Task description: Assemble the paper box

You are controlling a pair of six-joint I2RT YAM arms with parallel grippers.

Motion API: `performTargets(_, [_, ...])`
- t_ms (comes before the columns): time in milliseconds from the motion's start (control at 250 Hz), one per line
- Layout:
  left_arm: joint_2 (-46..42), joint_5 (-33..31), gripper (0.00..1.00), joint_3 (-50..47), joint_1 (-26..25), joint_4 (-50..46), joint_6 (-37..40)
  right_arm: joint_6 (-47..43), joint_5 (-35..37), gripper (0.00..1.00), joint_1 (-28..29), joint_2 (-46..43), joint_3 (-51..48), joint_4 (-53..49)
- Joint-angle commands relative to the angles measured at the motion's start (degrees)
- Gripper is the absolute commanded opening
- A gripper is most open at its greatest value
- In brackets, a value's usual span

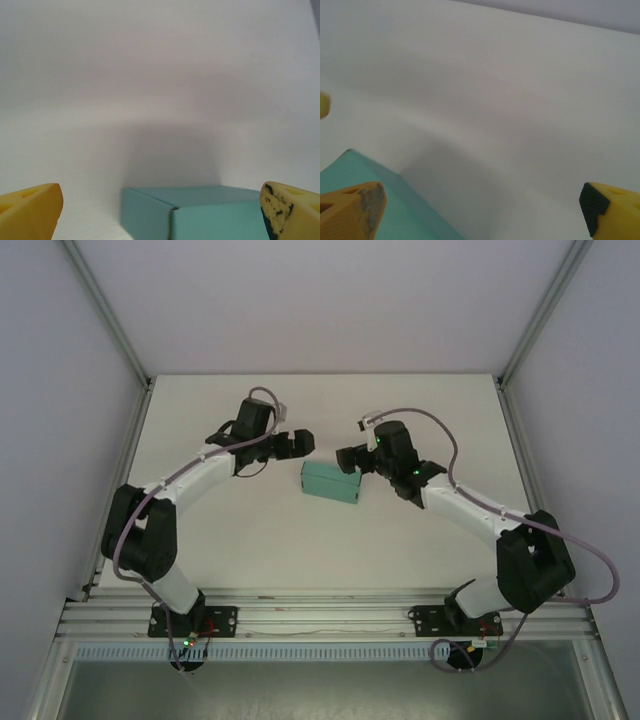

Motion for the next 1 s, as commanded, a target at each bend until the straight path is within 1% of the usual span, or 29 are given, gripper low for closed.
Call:
performTargets(0, [-6.5,-17.39,1.0,0.02,0.0,-5.6,1.42,-17.42,-14.95,1.0,0.18,0.96,3.48,-12.95])
performTargets(44, [-9.02,-21.11,1.0,-1.67,-0.02,-5.48,2.01,-23.91,-17.85,1.0,0.24,1.8,5.05,-16.91])
performTargets(88, [-11.43,-23.91,1.0,-3.34,0.06,-5.37,2.95,-29.38,-19.27,1.0,0.39,3.06,6.84,-20.9])
performTargets(192, [-16.37,-31.81,1.0,-5.89,0.06,-7.78,2.86,-37.76,-17.91,1.0,1.46,7.13,11.98,-29.16])
performTargets(296, [-20.36,-36.76,1.0,-8.89,0.02,-9.78,2.39,-40.63,-13.75,1.0,2.74,11.43,15.96,-31.86])
performTargets(392, [-23.14,-38.44,1.0,-11.85,0.07,-9.89,1.83,-40.77,-8.99,1.0,3.86,15.06,18.91,-31.07])
performTargets(440, [-23.92,-38.65,1.0,-12.8,0.05,-10.22,1.43,-41.52,-7.85,0.99,4.1,16.73,20.35,-31.55])
performTargets(552, [-25.06,-38.77,1.0,-14.21,0.09,-10.9,1.25,-42.76,-6.26,0.91,4.7,20.06,23.41,-33.34])
performTargets(572, [-25.16,-38.73,1.0,-14.47,0.13,-10.87,1.47,-42.56,-5.89,0.88,4.75,20.61,23.88,-33.63])
performTargets(644, [-25.24,-38.37,1.0,-14.99,0.1,-10.57,1.53,-42.12,-5.52,0.72,5.31,22.38,25.28,-35.63])
performTargets(696, [-25.08,-37.68,1.0,-15.07,0.14,-10.37,1.54,-41.32,-3.95,0.56,5.61,23.45,25.16,-34.46])
performTargets(716, [-24.99,-37.46,1.0,-15.03,0.15,-10.41,1.66,-41.32,-3.06,0.53,5.72,23.78,25.04,-34.02])
performTargets(847, [-24.81,-37.02,1.0,-14.66,0.13,-10.48,1.99,-41.67,2.88,0.52,6.5,26.12,25.84,-33.75])
performTargets(899, [-24.8,-36.86,1.0,-14.59,0.07,-10.62,2.1,-41.87,4.61,0.48,6.73,26.57,26.25,-33.75])
performTargets(995, [-25.24,-36.79,1.0,-14.8,0.07,-10.81,1.88,-42.6,7.41,0.48,7.23,26.36,25.84,-32.21])
